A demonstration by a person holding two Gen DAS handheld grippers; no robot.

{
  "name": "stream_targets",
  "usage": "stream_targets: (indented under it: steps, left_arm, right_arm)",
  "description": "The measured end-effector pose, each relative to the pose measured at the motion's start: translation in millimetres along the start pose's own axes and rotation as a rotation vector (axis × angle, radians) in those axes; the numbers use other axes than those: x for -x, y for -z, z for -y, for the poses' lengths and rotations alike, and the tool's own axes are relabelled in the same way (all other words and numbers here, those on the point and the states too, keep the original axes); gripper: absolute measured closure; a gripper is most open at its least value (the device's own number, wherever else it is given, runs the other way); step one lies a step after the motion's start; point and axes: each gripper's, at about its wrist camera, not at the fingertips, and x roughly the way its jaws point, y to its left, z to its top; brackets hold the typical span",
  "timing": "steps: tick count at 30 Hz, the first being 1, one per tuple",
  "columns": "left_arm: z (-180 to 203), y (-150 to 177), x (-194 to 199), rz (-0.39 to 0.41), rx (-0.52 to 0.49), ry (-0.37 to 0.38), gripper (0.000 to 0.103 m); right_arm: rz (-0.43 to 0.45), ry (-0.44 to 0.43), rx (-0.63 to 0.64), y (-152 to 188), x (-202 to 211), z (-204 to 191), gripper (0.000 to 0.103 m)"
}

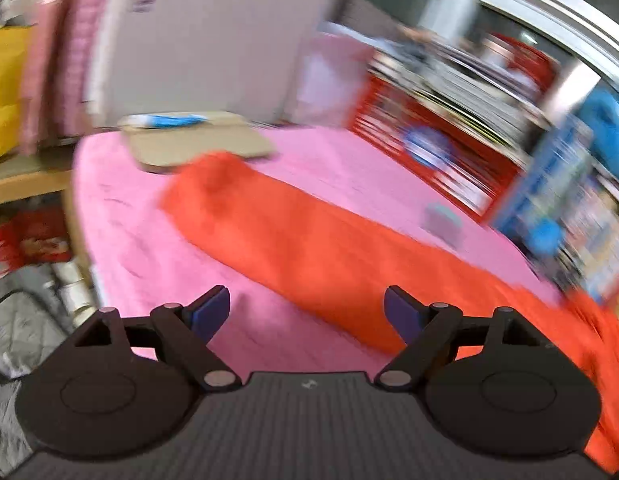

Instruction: Fold clothes

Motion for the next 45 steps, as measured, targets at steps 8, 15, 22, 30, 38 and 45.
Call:
stream_targets:
  steps: [8,15,22,30,38,45]
  left_arm:
    - [-29.9,-19.7,-39.8,0.067,0.070,-0.054,0.021]
    - [-29.4,-26.8,-51.1,0.089,0.114,0.048,0.084]
    - [10.3,-27.0,-33.5,0.175,-0.021,0.206,0.088]
    - [116.5,-1.6,-7.1,0.205,-0.345,0.385,0.091]
    - [123.8,48.5,17.9,0.339,-0.569,0.249,0.043]
    - [58.8,36.7,36.2,0.523,-0.372,0.003,0.002]
  right_arm:
    - [0.002,0.024,0.001,-1.3,-8.3,2.1,0.000]
    - [-0.003,0.025,0.000,-0.3,-15.4,2.2,0.000]
    - [-0.003,0.013,-0.008,1.6,-20.8,4.1,0.000]
    - [-0.002,-0.002,-0.022,3.0,-24.6,7.7,0.000]
    - [0.006,-0.018,-0.040,3.5,-24.0,10.8,0.000]
    - [0.011,-0.030,-0.056,3.7,-23.9,12.7,0.000]
